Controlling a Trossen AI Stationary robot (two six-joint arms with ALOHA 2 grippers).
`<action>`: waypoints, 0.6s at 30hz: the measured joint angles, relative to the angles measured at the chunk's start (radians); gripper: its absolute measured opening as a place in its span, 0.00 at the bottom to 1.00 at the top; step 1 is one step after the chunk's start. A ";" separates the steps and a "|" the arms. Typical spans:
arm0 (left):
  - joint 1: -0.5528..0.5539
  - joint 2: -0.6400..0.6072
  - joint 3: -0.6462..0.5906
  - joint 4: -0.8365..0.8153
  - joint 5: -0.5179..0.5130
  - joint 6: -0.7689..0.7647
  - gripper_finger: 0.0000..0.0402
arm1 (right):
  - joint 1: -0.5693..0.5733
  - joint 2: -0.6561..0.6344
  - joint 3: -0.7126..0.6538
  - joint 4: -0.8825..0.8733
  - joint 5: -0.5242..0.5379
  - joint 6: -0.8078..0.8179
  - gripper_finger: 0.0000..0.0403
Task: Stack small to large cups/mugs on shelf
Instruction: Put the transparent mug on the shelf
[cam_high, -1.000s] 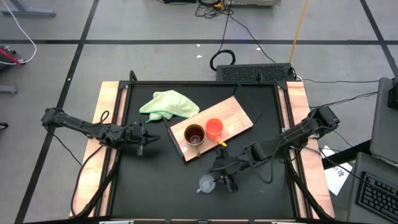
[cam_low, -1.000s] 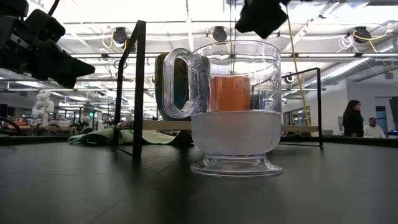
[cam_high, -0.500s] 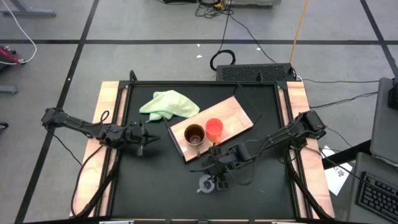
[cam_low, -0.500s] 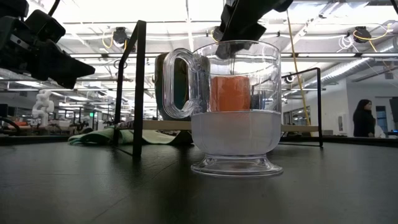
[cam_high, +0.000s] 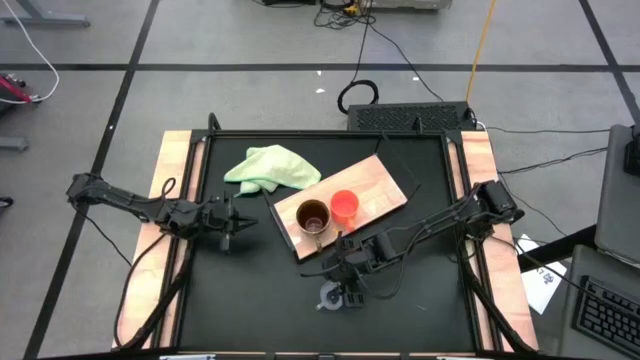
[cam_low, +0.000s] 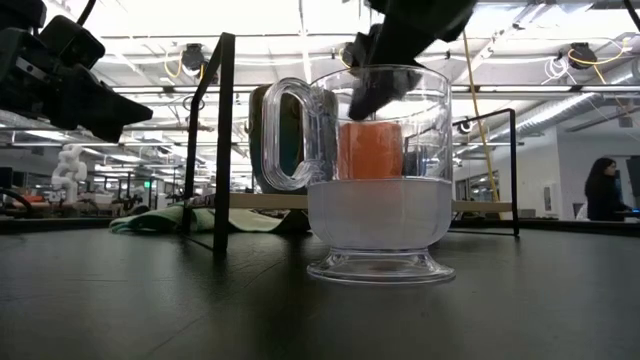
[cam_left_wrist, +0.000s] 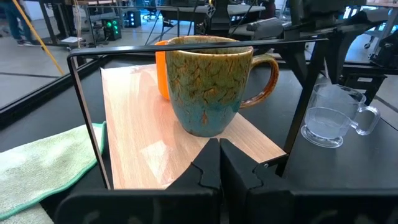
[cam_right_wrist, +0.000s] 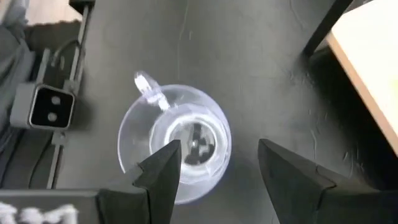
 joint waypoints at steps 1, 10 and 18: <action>0.000 0.000 0.000 0.000 0.000 0.000 0.01 | 0.000 0.003 0.000 0.008 0.000 0.001 0.51; 0.000 0.000 0.000 0.000 0.000 0.000 0.05 | 0.002 0.020 0.000 0.008 0.000 -0.002 0.51; 0.000 0.000 0.000 0.001 0.000 0.000 0.01 | 0.005 0.054 -0.001 0.000 0.000 -0.029 0.51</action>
